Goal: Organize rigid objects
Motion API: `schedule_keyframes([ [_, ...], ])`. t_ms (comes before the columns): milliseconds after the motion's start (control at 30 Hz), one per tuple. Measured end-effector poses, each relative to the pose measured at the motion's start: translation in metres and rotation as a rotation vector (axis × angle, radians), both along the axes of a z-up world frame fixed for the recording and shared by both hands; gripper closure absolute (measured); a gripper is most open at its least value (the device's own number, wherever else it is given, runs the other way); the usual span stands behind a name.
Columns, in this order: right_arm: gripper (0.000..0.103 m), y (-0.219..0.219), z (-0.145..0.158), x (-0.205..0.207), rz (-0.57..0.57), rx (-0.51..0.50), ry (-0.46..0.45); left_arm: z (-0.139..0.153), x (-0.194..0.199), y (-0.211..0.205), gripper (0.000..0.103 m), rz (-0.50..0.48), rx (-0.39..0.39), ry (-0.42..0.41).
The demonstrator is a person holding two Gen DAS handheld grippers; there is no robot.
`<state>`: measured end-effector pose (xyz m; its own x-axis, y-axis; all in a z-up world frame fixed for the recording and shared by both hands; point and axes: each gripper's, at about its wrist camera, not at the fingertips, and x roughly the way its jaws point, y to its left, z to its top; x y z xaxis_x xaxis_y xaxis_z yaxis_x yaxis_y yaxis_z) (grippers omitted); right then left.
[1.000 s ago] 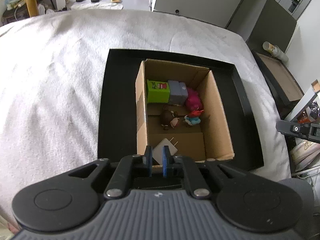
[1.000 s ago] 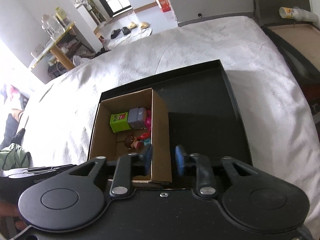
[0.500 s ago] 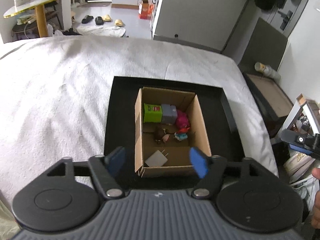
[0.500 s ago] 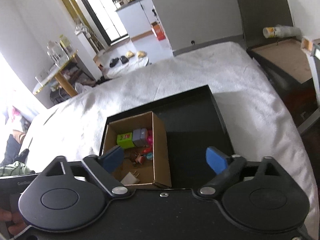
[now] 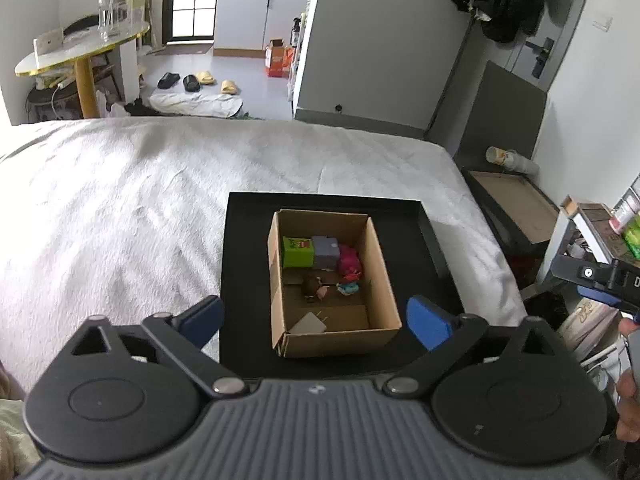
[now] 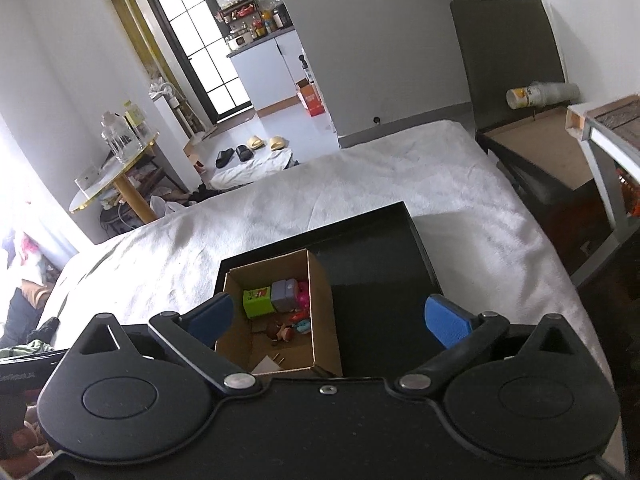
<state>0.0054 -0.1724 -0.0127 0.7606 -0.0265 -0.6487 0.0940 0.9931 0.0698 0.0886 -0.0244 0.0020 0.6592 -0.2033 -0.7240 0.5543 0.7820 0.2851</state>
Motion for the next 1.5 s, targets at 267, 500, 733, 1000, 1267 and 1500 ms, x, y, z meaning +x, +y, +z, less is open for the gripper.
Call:
schedule_keyframes([
  [267,0.000,0.011,0.009,-0.023,-0.015,-0.065,-0.011,0.010,-0.022,0.014,0.001,0.014,-0.027,-0.023],
  [500,0.000,0.014,0.013,-0.035,-0.030,-0.117,0.005,0.022,-0.040,0.020,0.000,0.008,-0.042,-0.049],
  [733,0.000,0.021,0.016,-0.049,-0.029,-0.166,0.020,0.024,-0.053,0.029,0.000,0.011,-0.041,-0.060],
  [1000,0.000,0.028,0.017,-0.058,0.012,-0.159,0.031,0.022,-0.062,0.032,0.000,0.003,-0.015,-0.057],
  [1267,0.000,0.035,0.019,-0.062,0.028,-0.166,0.024,0.023,-0.069,0.033,0.000,-0.005,-0.015,-0.058],
  [1500,0.000,0.036,0.019,-0.061,0.043,-0.169,0.026,0.025,-0.072,0.032,0.000,-0.016,-0.008,-0.061],
])
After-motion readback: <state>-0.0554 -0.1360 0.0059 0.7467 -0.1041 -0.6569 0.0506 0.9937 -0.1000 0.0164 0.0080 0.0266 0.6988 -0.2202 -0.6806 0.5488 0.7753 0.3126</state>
